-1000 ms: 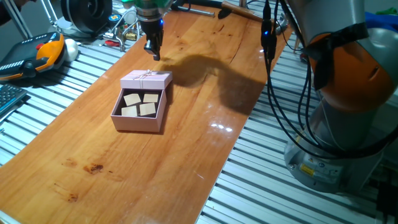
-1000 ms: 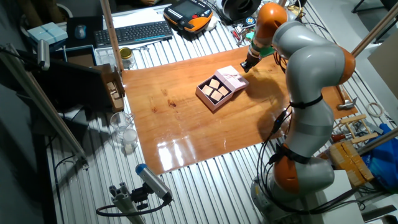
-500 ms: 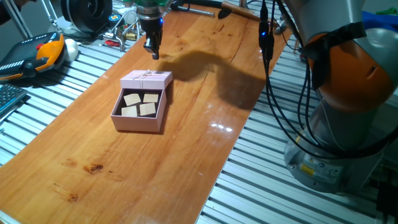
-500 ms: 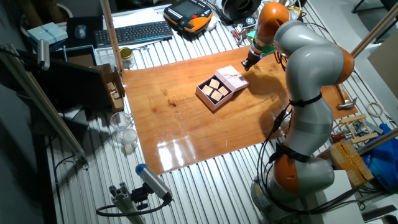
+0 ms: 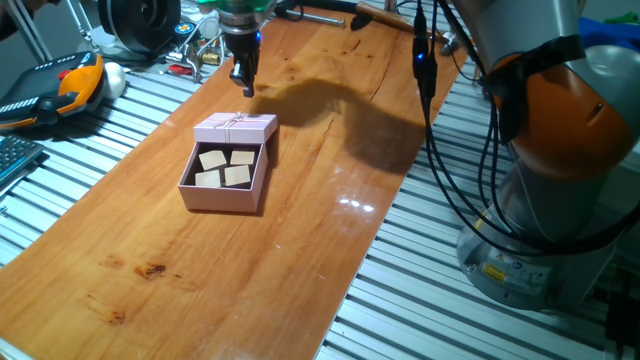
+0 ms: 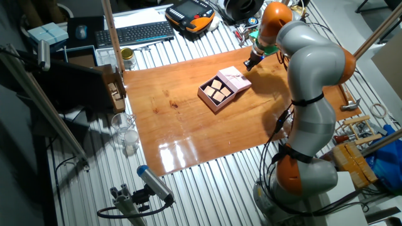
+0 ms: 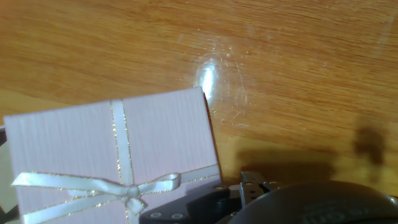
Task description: Slide the outer casing onto the gift box
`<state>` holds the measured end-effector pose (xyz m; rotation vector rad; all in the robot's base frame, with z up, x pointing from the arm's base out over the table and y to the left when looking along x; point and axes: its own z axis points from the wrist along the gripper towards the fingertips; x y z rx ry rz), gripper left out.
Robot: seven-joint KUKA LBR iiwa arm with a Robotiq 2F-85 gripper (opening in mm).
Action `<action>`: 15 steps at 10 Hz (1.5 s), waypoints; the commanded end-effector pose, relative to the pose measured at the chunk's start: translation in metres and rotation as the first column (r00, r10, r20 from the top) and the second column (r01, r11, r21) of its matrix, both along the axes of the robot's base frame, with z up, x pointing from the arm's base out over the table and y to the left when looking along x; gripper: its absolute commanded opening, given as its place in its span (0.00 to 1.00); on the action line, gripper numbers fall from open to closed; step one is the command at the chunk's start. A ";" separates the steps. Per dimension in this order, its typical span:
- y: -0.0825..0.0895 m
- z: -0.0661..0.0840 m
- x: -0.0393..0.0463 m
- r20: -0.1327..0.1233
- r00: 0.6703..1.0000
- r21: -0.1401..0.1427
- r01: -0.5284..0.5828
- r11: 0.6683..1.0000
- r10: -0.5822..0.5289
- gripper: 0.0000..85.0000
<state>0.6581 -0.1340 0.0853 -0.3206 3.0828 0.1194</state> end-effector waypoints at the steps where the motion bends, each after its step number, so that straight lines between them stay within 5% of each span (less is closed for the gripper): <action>1: 0.000 -0.004 0.0012 -0.002 1.000 0.007 0.000 1.000 0.000 0.00; 6: -0.004 -0.010 0.0021 0.018 1.000 -0.009 -0.006 1.000 0.006 0.00; 15: 0.003 -0.035 -0.0017 0.032 0.999 0.018 -0.011 1.000 0.010 0.00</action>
